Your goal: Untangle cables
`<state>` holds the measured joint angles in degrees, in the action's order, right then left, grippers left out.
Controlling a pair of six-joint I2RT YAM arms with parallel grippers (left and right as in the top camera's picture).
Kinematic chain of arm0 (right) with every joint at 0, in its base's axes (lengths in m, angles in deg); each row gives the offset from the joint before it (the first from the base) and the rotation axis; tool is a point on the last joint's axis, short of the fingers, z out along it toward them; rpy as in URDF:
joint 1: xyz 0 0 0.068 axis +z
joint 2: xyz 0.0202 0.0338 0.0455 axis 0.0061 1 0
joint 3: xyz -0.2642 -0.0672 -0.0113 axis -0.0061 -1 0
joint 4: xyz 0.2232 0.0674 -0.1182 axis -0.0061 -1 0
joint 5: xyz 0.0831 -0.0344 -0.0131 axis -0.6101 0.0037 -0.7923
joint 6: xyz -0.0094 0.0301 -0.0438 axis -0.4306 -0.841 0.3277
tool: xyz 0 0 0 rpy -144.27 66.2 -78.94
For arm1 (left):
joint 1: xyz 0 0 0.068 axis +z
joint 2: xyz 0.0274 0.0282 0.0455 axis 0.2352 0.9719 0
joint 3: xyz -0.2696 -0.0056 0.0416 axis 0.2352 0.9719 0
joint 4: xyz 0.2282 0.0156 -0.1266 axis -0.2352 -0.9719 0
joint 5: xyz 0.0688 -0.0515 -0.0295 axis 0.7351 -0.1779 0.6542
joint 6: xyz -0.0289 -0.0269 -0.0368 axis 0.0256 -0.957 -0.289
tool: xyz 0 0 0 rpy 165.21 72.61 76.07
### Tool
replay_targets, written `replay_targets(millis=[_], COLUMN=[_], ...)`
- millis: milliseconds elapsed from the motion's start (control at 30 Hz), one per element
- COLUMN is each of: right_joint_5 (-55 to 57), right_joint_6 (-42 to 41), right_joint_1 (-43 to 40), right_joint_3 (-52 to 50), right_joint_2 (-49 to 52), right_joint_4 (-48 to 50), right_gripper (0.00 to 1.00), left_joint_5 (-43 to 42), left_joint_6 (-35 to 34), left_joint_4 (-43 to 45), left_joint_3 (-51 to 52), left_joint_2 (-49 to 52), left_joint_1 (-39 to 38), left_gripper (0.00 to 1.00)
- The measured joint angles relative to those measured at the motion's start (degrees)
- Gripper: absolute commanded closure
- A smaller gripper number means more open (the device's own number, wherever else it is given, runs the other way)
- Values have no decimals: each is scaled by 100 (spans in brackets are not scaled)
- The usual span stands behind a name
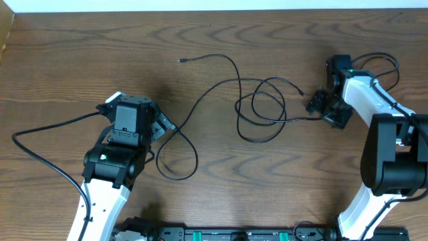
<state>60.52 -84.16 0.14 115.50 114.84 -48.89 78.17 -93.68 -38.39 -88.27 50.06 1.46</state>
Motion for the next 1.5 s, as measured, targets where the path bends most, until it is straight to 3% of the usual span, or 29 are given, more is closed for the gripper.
replay_targets(millis=[133,233,300,333,667,900,1233,1300,1367,1467,1500], right_joint_5=[109,149,131,120,-125,-702,-1027,-914,-815,-765,-748], right_joint_6=[-273,-369,-409,-455,-396,907,1711,1762,1779,1572,1329], right_joint_1=[9,4,7,4,2,-24,-24,-24,-24,-22,-20], right_joint_3=[-315,-551,-662,-699,-848,-844,-614,-581,-568,-538,-533], right_joint_2=[-177,-299,-341,-358,-385,-509,-3473,-3960,-4389,-4662,-4686], right_joint_4=[531,1040,1292,1351,1934,2100,2284,2306,2275,1818,1486], right_gripper=[51,80,96,99,99,99,99,93,78,35,27], left_joint_5=[0,0,0,0,0,0,0,0,0,0,0], left_joint_6=[0,0,0,0,0,0,0,0,0,0,0], left_joint_4=[2,2,0,0,0,4,0,0,0,0,0], left_joint_3=[0,0,0,0,0,0,0,0,0,0,0], left_joint_2=[0,0,0,0,0,0,0,0,0,0,0], left_joint_1=[0,0,0,0,0,0,0,0,0,0,0], left_gripper=[6,6,6,6,6,6,6,6,6,6,6])
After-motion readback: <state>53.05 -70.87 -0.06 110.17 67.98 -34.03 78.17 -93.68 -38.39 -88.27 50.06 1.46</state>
